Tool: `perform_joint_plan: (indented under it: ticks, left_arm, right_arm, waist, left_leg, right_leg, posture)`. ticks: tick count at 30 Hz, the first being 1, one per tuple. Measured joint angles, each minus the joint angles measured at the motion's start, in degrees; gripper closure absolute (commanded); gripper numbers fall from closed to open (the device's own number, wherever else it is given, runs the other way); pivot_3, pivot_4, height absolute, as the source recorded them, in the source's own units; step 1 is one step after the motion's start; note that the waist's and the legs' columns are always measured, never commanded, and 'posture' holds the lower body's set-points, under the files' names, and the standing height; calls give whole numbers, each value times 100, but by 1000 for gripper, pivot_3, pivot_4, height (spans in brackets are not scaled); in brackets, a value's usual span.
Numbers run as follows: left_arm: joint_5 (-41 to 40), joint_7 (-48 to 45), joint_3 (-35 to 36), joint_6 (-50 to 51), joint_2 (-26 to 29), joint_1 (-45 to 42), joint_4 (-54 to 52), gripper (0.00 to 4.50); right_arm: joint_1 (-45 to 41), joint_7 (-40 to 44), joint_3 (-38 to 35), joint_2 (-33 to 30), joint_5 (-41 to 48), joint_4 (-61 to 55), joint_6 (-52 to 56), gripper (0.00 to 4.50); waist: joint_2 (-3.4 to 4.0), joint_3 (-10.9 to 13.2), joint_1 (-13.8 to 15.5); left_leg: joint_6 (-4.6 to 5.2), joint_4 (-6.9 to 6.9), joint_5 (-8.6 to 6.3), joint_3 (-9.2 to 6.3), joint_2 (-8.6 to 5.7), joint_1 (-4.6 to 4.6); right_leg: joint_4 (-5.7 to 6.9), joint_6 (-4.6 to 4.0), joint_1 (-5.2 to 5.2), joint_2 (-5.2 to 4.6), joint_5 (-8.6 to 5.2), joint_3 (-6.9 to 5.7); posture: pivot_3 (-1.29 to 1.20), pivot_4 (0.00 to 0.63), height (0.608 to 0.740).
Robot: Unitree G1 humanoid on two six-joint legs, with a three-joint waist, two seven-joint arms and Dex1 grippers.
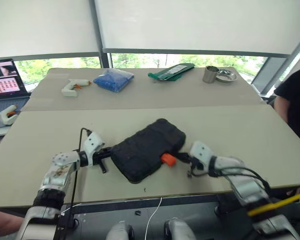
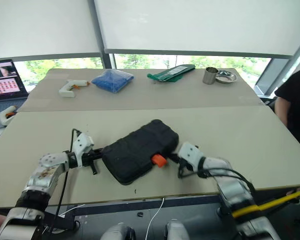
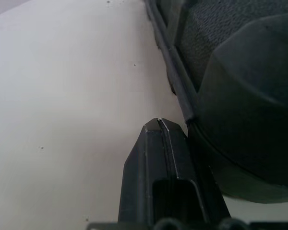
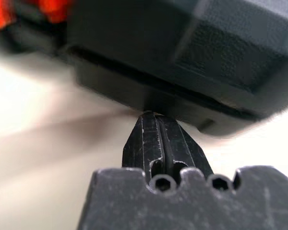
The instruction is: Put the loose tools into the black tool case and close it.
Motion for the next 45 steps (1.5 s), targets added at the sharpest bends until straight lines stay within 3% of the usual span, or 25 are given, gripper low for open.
perform_joint_plan:
  ticks: [6, 10, 13, 17, 21, 25, 33, 45]
  left_arm:
    - [-402, 935, 863, 501, -81, 3, -220, 4478]
    - [-1513, 92, 982, 945, -73, -295, -1280, 4478]
    - [-1655, -160, 644, 1371, 124, -779, -1972, 4478]
    - [-1383, -163, -158, 1689, -161, -1012, -2046, 4478]
    - [-536, 215, -1136, 1852, -569, -1372, -1351, 4478]
    - [51, 372, -1552, 1823, -742, -1592, -1196, 4478]
    - [211, 472, -1649, 1955, -875, -1389, -1382, 4478]
    - [167, 484, -1509, 2145, -949, -1301, -1478, 4478]
  right_arm:
    - [-555, -130, -39, 145, -188, 820, -257, 4500]
    - [-432, 49, -151, -13, -166, 760, -352, 4500]
    - [-173, 239, -267, -130, -4, 573, -382, 4500]
    - [193, 369, -456, -175, 178, 274, -397, 4500]
    - [628, 500, -559, -101, 488, -256, -396, 4500]
    - [1029, 661, -783, -200, 940, -942, 2, 4500]
    - [1164, 747, -1124, -246, 1616, -2131, 726, 4500]
    - [994, 843, -852, -207, 1440, -1938, 765, 4500]
  waist:
    - [2, 2, 38]
    - [4, 4, 82]
    - [8, 2, 94]
    - [14, 0, 63]
    - [13, 0, 51]
    - [25, -7, 75]
    - [63, -37, 109]
    - [72, -44, 115]
  left_leg:
    - [1, -6, -1, -8, 0, -19]
    - [7, -1, -5, -16, -12, -36]
    - [15, -3, -10, -14, -23, -18]
    - [16, -4, -10, -16, -31, -8]
    - [14, -4, -8, -20, -43, -10]
    - [16, -3, -9, -29, -48, 4]
    - [30, -7, -22, -30, -33, 56]
    - [35, -7, -31, -28, -38, 55]
  right_leg:
    - [-9, 34, -3, 2, 14, -20]
    - [-25, 39, 3, -20, 13, -45]
    - [-31, 51, 20, -21, 7, -36]
    - [-25, 63, 28, -11, -2, -24]
    - [-23, 63, 24, -7, -1, -17]
    - [-22, 64, 39, -15, -2, -10]
    - [-34, 66, 96, -22, -46, -7]
    - [-34, 50, 95, -23, -40, -4]
  posture:
    - [0, 150, 740]
    - [0, 150, 740]
    - [0, 150, 740]
    - [0, 150, 740]
    - [0, 150, 740]
    - [0, 150, 740]
    - [0, 150, 740]
    - [0, 150, 740]
